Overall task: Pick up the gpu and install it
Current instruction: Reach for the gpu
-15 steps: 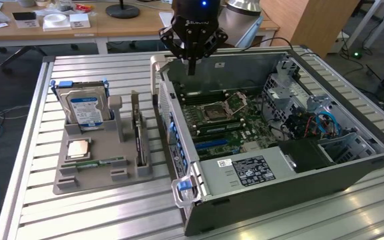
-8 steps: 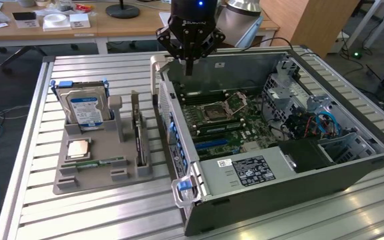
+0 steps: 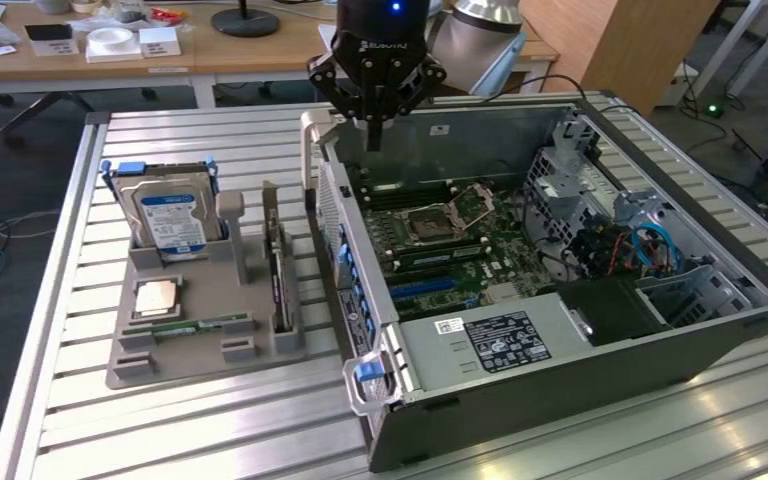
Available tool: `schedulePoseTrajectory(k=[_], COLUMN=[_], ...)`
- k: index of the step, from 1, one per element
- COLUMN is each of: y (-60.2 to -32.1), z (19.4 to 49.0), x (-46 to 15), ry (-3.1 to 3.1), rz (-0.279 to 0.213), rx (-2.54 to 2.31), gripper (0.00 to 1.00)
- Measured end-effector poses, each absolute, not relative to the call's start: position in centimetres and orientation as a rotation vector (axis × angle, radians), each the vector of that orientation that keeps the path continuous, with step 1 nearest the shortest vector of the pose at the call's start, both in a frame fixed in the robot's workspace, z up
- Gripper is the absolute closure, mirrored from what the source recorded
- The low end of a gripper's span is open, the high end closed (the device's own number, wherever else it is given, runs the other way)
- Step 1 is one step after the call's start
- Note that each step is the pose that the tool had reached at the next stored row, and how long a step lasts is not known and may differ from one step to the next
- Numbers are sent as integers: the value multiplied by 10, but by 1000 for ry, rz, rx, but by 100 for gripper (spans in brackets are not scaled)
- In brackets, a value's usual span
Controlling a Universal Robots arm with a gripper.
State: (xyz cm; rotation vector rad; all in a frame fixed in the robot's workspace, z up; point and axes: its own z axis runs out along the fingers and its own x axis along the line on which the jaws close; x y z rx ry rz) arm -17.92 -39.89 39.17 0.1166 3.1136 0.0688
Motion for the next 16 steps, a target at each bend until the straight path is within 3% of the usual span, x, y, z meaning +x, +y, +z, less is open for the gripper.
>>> schedulePoseTrajectory(k=[16], y=[-399], z=[392], x=[-186], ry=[3114], rz=[69], rx=[117], gripper=[89])
